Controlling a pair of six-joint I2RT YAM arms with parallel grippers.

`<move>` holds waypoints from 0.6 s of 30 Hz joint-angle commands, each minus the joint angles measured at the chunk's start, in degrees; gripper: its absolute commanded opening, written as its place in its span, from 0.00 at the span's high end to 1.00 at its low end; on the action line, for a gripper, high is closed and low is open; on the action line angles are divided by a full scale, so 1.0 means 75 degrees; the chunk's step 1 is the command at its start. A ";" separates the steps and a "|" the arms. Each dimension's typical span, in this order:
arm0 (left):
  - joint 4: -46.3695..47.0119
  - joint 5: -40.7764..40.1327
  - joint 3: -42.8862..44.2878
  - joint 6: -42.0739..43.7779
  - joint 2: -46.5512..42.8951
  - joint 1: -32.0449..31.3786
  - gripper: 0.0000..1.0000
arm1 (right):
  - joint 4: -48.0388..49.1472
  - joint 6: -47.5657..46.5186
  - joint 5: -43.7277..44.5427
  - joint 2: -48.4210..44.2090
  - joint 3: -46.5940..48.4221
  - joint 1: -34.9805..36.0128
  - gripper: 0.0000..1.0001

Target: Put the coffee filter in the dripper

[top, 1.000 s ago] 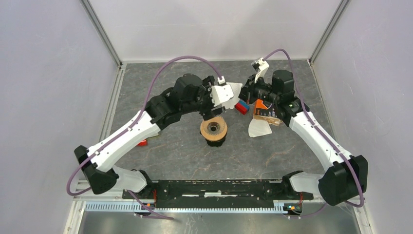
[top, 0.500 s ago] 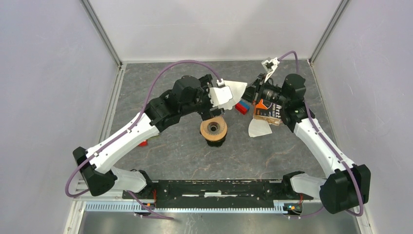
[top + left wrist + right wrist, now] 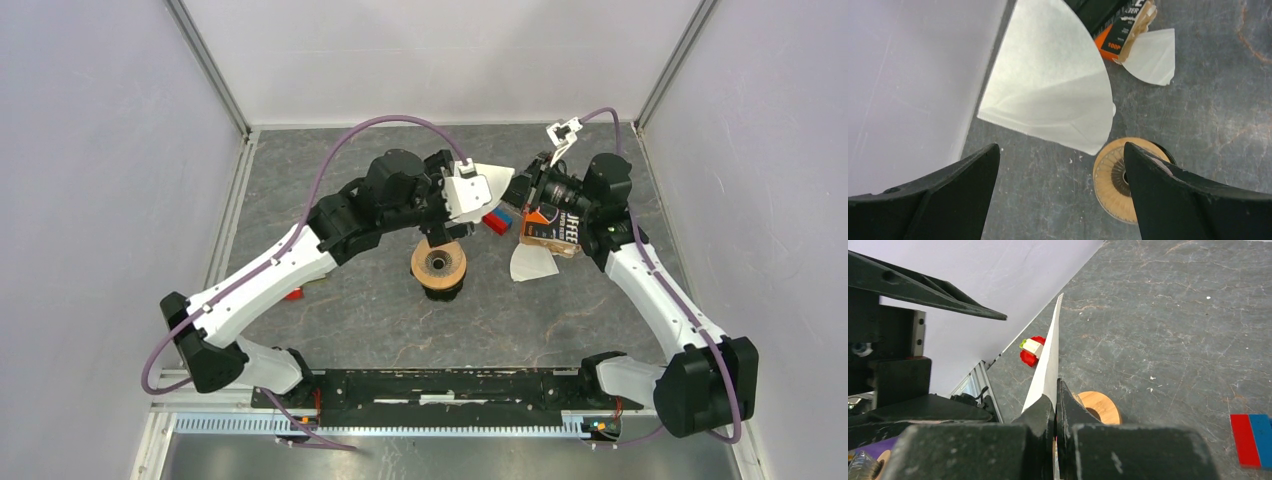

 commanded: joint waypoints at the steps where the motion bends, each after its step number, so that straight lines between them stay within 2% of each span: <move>1: 0.0285 -0.0659 0.0812 -0.0387 0.0467 -0.0555 0.00 | -0.0022 0.0040 0.0342 0.0055 0.0018 -0.0005 1.00; 5: 0.0865 -0.2350 0.0759 -0.0156 0.0957 -0.1305 0.00 | -0.0306 -0.0022 0.0638 0.0030 0.0074 -0.0006 1.00; 9: 0.1535 -0.3455 0.0683 -0.0040 0.1244 -0.1688 0.00 | -0.0514 -0.0176 0.0777 0.0001 0.0077 -0.0002 1.00; 18: 0.2360 -0.4394 0.0393 0.0649 0.1382 -0.1791 0.05 | -0.0612 -0.0314 0.0763 -0.0100 0.0018 -0.0002 1.00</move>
